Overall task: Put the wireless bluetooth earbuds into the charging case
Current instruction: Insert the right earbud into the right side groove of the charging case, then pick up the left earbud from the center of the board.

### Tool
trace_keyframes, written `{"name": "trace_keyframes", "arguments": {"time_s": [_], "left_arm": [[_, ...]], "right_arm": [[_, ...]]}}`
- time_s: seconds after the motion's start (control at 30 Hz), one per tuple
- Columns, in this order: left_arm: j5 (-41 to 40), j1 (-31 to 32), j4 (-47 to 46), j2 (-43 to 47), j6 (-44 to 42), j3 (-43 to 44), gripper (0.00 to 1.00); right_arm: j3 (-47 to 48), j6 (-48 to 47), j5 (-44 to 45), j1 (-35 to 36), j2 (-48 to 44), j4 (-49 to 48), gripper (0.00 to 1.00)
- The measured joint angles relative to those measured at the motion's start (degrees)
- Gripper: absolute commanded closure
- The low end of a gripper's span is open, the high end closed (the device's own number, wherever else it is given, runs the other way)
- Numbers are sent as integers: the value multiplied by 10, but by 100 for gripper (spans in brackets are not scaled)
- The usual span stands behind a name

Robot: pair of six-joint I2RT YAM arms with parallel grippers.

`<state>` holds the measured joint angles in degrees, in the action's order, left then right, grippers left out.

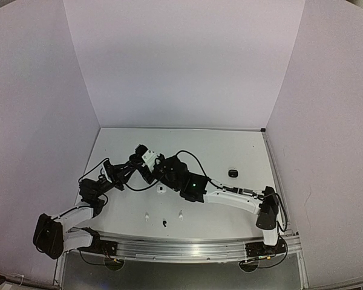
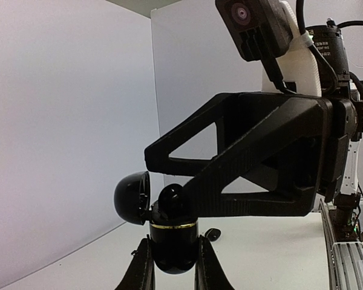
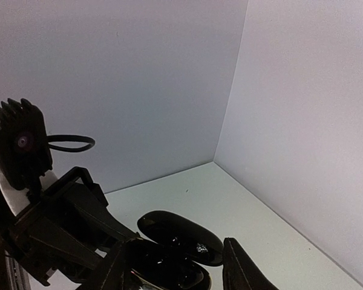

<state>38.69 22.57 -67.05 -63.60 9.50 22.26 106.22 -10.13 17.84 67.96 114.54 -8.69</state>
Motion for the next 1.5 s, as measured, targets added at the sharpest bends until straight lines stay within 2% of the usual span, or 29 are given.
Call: {"name": "trace_keyframes", "arguments": {"time_s": [0.1, 0.23, 0.4, 0.5, 0.57, 0.7, 0.87, 1.0, 1.13, 1.33, 1.5], "left_arm": [[-2, 0, 1, 1, 1, 0, 100], [-11, 0, 13, 4, 10, 0, 100], [-39, 0, 41, 15, 21, 0, 100], [-59, 0, 61, 28, 25, 0, 100], [-76, 0, 78, 38, 26, 0, 100], [-112, 0, 116, 60, 26, 0, 100], [-145, 0, 155, 95, 23, -2, 100], [-162, 0, 176, 124, 13, -11, 100], [-177, 0, 183, 146, 6, -23, 100], [-202, 2, 190, 169, -16, -44, 100], [-211, 4, 184, 191, -46, -75, 100]], "right_arm": [[5, 12, -6, 0, 0, 3, 47], [9, 36, -6, 0, -2, 7, 35], [1, 123, 25, -1, -40, 41, 34], [-5, 194, 65, -2, -83, 105, 39], [-5, 267, 103, -2, -113, 186, 42], [1, 424, 137, -4, -130, 357, 40], [32, 593, 90, -6, -41, 557, 39], [55, 657, 25, 0, 59, 643, 39], [90, 689, -42, 10, 135, 685, 38], [134, 711, -103, 18, 171, 702, 38], [168, 715, -144, 23, 206, 704, 44]]}}
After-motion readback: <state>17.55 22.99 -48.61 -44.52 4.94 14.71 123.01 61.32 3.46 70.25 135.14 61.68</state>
